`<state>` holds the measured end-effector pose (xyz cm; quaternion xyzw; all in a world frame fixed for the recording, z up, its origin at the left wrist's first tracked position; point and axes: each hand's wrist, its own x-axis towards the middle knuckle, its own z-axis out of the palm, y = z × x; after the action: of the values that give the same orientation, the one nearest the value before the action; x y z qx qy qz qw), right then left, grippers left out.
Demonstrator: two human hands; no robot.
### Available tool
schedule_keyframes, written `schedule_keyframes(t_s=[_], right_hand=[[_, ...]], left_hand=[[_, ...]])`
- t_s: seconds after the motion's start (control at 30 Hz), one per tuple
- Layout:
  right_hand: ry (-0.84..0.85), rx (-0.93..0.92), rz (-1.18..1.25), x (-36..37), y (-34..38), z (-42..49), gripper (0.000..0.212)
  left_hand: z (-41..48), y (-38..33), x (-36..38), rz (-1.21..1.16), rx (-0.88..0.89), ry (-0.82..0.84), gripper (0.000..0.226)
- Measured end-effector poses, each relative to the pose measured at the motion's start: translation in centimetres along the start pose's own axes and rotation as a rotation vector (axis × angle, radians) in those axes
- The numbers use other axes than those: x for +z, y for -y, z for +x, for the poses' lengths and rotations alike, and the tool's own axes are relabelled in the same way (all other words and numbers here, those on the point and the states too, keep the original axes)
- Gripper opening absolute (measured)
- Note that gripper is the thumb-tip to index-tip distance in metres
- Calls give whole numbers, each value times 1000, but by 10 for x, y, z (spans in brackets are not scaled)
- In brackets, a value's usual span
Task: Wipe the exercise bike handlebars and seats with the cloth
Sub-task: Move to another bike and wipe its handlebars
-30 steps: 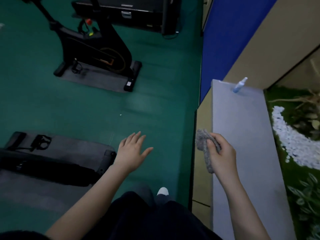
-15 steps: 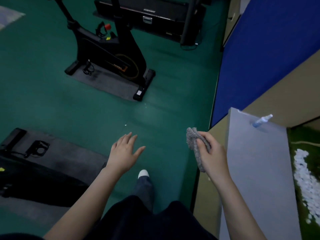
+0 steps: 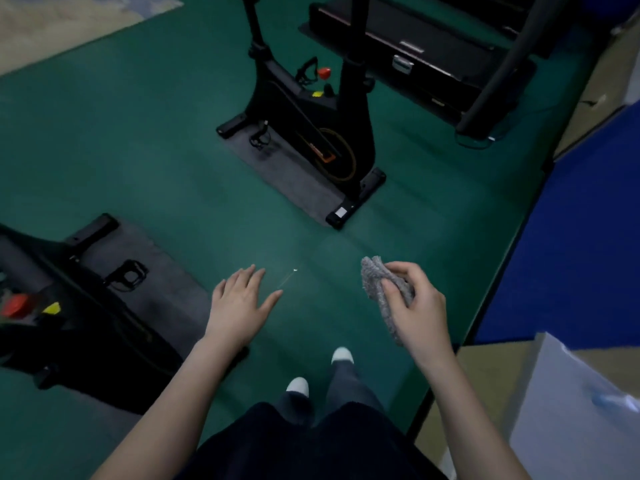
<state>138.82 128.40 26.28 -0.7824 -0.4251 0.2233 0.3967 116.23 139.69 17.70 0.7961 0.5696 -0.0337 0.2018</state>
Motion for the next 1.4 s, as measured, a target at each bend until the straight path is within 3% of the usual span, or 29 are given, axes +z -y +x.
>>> schedule_keyframes(t_s=[0.37, 0.77, 1.03, 1.4], right_hand=[[263, -178, 6, 38, 18, 181, 17], [457, -298, 17, 76, 50, 365, 16], [660, -438, 3, 164, 107, 412, 14], [807, -642, 14, 305, 231, 448, 15]], left_hand=[[93, 1, -21, -26, -317, -51, 64], [193, -23, -61, -64, -548, -159, 63], [218, 31, -74, -126, -764, -185, 63], [291, 153, -141, -235, -850, -286, 63]])
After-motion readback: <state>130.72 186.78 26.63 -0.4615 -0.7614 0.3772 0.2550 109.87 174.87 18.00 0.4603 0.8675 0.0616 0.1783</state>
